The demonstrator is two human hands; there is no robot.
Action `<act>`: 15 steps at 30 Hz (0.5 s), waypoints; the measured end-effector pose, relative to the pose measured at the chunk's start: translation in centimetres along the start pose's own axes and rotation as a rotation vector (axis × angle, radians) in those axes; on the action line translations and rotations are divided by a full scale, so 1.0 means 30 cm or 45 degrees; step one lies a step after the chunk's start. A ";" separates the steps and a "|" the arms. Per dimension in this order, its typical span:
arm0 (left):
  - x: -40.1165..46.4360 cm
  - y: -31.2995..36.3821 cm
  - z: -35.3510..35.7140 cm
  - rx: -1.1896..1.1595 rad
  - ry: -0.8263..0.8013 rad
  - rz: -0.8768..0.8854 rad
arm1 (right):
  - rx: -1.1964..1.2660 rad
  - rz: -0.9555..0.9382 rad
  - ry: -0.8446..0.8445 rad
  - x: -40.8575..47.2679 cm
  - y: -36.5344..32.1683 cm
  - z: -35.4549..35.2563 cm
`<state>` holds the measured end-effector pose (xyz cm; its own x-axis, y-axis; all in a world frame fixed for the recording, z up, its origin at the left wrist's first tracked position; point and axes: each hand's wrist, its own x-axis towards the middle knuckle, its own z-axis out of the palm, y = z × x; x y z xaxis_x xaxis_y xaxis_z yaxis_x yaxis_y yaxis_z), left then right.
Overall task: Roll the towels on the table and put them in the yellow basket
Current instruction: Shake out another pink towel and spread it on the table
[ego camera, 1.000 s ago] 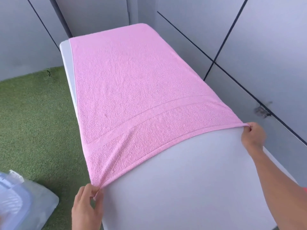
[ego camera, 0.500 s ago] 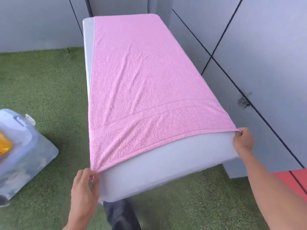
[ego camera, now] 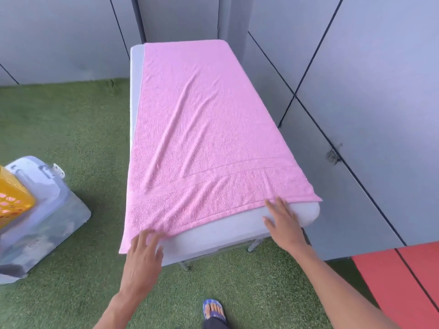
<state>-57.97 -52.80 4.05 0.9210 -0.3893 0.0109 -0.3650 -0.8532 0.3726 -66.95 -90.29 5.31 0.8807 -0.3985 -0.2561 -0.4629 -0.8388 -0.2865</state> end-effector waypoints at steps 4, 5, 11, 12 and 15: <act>0.017 0.020 0.011 -0.044 -0.044 -0.109 | -0.078 -0.005 0.057 -0.018 0.019 -0.017; 0.007 0.016 0.010 -0.043 -0.031 -0.121 | -0.096 -0.010 0.078 -0.022 0.020 -0.021; -0.034 -0.025 -0.017 -0.080 -0.010 -0.217 | -0.319 0.131 0.209 0.004 -0.057 -0.061; -0.031 -0.030 -0.025 -0.077 -0.012 -0.237 | -0.331 0.172 0.201 0.019 -0.082 -0.066; -0.002 -0.042 -0.049 -0.055 -0.013 -0.251 | -0.268 0.172 0.186 0.063 -0.186 -0.042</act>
<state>-57.37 -51.18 4.94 0.9726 -0.2199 -0.0757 -0.1714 -0.8978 0.4057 -62.56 -86.83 7.59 0.8245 -0.5486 -0.1386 -0.5596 -0.8268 -0.0568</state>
